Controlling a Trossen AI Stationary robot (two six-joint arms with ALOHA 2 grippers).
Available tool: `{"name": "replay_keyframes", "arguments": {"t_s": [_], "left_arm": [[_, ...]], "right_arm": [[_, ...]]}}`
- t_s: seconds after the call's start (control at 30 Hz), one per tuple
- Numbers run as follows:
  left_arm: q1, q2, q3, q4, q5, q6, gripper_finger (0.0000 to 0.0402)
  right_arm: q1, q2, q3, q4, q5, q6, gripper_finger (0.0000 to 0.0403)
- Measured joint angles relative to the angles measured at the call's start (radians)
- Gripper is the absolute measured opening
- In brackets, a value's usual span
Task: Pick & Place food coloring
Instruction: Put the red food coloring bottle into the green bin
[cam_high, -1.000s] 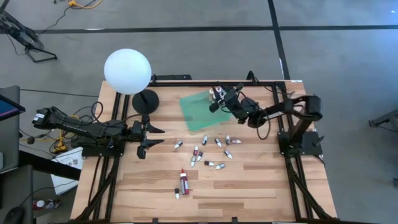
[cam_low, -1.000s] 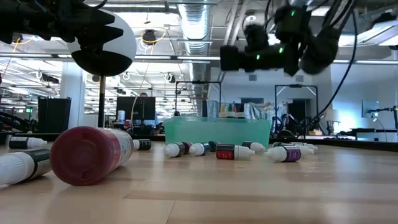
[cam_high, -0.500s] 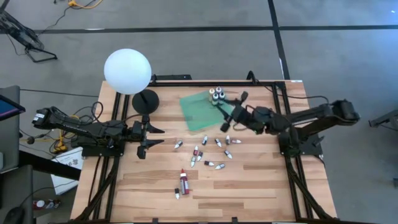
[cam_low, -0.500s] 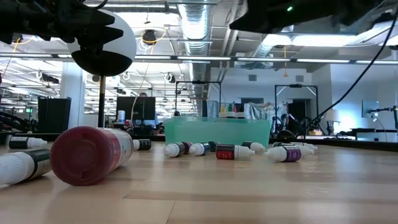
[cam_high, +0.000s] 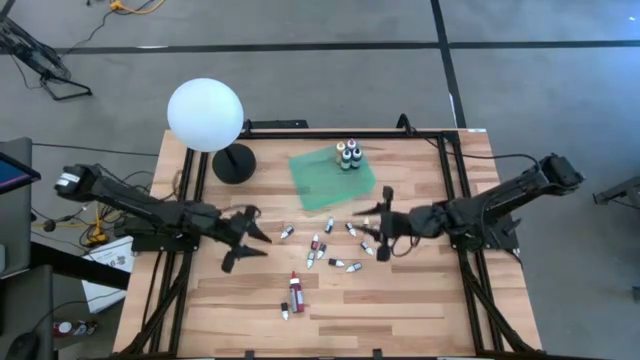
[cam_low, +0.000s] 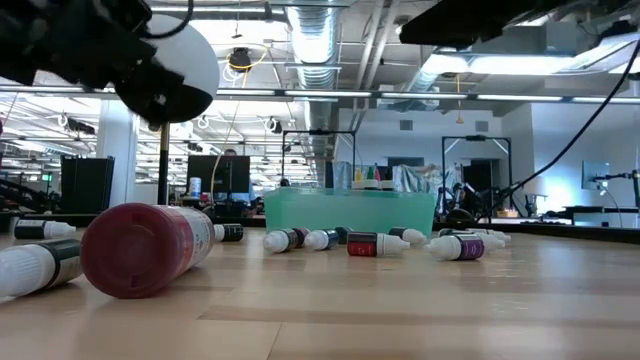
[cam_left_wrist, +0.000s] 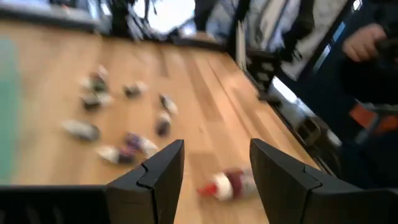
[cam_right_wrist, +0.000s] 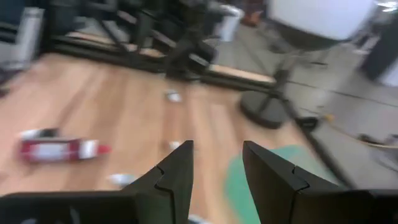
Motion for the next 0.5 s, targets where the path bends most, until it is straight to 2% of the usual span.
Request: {"name": "replay_keyframes", "arguments": {"t_s": [0.13,0.3,0.5], "left_arm": [[-0.106,0.149,0.0,0.083,-0.016,-0.072,0.0176],[-0.252,0.328,0.031,0.212,-0.104,-0.149,0.0176],[-0.357,0.547,0.137,0.228,-0.167,-0.218,0.0176]], "right_arm": [[0.06,0.024,0.0,-0.037,-0.007,0.057,0.0131],[0.119,0.072,-0.001,-0.086,-0.008,0.149,0.0131],[0.166,0.134,-0.001,-0.116,-0.008,0.23,0.0131]]}}
